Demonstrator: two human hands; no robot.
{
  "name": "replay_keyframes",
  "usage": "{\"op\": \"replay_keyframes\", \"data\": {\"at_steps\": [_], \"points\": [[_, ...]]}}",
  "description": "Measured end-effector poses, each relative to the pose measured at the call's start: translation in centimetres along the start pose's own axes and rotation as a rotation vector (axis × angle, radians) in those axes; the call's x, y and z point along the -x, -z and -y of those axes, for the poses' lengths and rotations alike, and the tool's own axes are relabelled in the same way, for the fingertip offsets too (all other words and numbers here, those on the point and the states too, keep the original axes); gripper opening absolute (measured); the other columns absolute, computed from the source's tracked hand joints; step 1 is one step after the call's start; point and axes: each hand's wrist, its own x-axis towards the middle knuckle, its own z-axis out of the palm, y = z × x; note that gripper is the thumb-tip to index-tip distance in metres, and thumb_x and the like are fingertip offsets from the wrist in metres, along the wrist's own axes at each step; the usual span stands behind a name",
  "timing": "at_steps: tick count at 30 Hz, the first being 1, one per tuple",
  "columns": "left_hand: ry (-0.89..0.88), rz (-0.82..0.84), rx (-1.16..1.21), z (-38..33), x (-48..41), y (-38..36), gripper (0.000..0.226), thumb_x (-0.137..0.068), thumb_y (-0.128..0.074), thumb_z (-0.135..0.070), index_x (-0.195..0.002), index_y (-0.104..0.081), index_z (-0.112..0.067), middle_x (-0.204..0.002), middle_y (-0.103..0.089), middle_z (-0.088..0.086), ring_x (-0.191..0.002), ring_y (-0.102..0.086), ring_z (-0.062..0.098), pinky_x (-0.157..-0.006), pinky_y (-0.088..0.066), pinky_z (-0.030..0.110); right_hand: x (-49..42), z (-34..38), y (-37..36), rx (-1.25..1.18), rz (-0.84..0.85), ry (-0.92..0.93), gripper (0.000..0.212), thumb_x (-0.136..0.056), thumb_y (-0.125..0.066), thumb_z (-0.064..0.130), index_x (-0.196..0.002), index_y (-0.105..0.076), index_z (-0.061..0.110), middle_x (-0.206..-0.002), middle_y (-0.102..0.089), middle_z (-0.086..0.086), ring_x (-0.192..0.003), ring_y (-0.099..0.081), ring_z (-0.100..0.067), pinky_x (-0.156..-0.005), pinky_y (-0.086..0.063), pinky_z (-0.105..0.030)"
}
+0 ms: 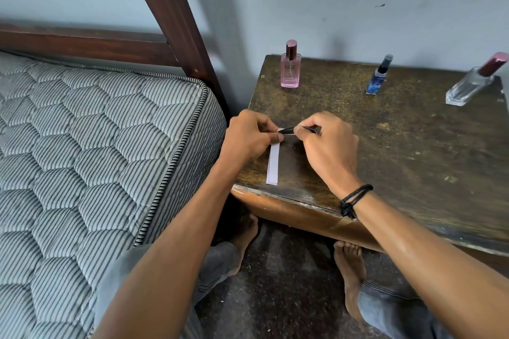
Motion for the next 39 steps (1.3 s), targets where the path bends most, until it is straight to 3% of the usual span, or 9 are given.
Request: {"op": "replay_keyframes", "data": {"at_steps": [11, 16, 20, 26, 29, 32, 36, 39], "points": [[0.005, 0.016, 0.037, 0.2, -0.1, 0.0, 0.016, -0.074, -0.089, -0.023, -0.066, -0.075, -0.025, -0.07, -0.073, -0.004, -0.079, -0.073, 0.022, -0.081, -0.061, 0.049, 0.2, 0.2, -0.3, 0.003, -0.008, -0.006, 0.012, -0.095, -0.066, 0.025, -0.089, -0.076, 0.024, -0.095, -0.063, 0.013, -0.083, -0.048, -0.007, -0.078, -0.027, -0.028], [0.022, 0.025, 0.138, 0.6, -0.2, 0.2, 0.024, -0.075, -0.088, -0.014, -0.059, -0.072, -0.024, -0.079, -0.076, 0.009, -0.081, -0.074, 0.034, -0.079, -0.062, 0.051, -1.6, -1.1, 1.1, -0.24, -0.042, -0.151, 0.021, -0.095, -0.065, 0.017, -0.079, -0.07, 0.029, -0.083, -0.073, 0.012, -0.076, -0.071, -0.006, -0.079, -0.058, -0.036], [0.044, 0.033, 0.228, 0.4, -0.1, 0.3, 0.018, -0.075, -0.088, -0.011, -0.065, -0.075, -0.017, -0.084, -0.077, 0.011, -0.086, -0.076, 0.031, -0.08, -0.064, 0.042, -1.3, -1.2, 2.0, -0.009, -0.066, -0.025, 0.013, -0.096, -0.063, 0.019, -0.087, -0.072, 0.022, -0.091, -0.062, 0.014, -0.081, -0.053, -0.006, -0.078, -0.033, -0.025], [0.066, 0.038, 0.264, -0.1, 0.2, 0.5, 0.015, -0.074, -0.089, -0.012, -0.08, -0.076, -0.007, -0.084, -0.076, 0.013, -0.081, -0.076, 0.023, -0.074, -0.062, 0.031, -1.8, -2.0, 1.9, -0.028, -0.085, -0.015, 0.01, -0.094, -0.066, 0.023, -0.089, -0.075, 0.024, -0.093, -0.06, 0.015, -0.084, -0.052, -0.008, -0.079, -0.034, -0.028], [0.061, 0.021, 0.229, -0.4, 0.4, 0.5, 0.015, -0.078, -0.087, -0.014, -0.083, -0.074, -0.009, -0.078, -0.074, 0.007, -0.075, -0.073, 0.017, -0.07, -0.062, 0.029, -1.8, -2.1, 1.7, -0.033, -0.091, 0.063, 0.01, -0.094, -0.069, 0.023, -0.094, -0.078, 0.025, -0.095, -0.065, 0.014, -0.085, -0.057, -0.007, -0.08, -0.043, -0.03], [0.023, -0.047, 0.091, -0.2, 0.2, 0.6, 0.014, -0.079, -0.087, -0.023, -0.078, -0.073, -0.023, -0.072, -0.073, -0.003, -0.07, -0.072, 0.015, -0.075, -0.063, 0.039, -2.0, -2.3, 1.7, -0.024, -0.081, 0.195, 0.012, -0.094, -0.07, 0.021, -0.101, -0.079, 0.022, -0.1, -0.07, 0.01, -0.086, -0.066, -0.01, -0.078, -0.056, -0.036], [0.027, -0.121, -0.097, 0.2, 0.2, 1.2, 0.016, -0.077, -0.085, -0.035, -0.084, -0.071, -0.03, -0.071, -0.068, -0.01, -0.074, -0.069, 0.013, -0.079, -0.059, 0.04, -1.5, -2.4, 2.0, 0.213, -0.012, 0.494, 0.015, -0.098, -0.065, 0.022, -0.104, -0.08, 0.02, -0.097, -0.065, 0.008, -0.066, -0.062, -0.015, -0.053, -0.053, -0.034], [0.036, -0.145, -0.157, 0.2, 0.3, 1.5, 0.021, -0.078, -0.083, -0.037, -0.09, -0.067, -0.032, -0.073, -0.063, -0.011, -0.084, -0.068, 0.018, -0.08, -0.054, 0.038, -1.6, -2.7, 2.4, 0.388, 0.13, 0.565, 0.018, -0.099, -0.062, 0.022, -0.104, -0.079, 0.021, -0.099, -0.061, 0.008, -0.069, -0.058, -0.016, -0.052, -0.051, -0.035]]}}
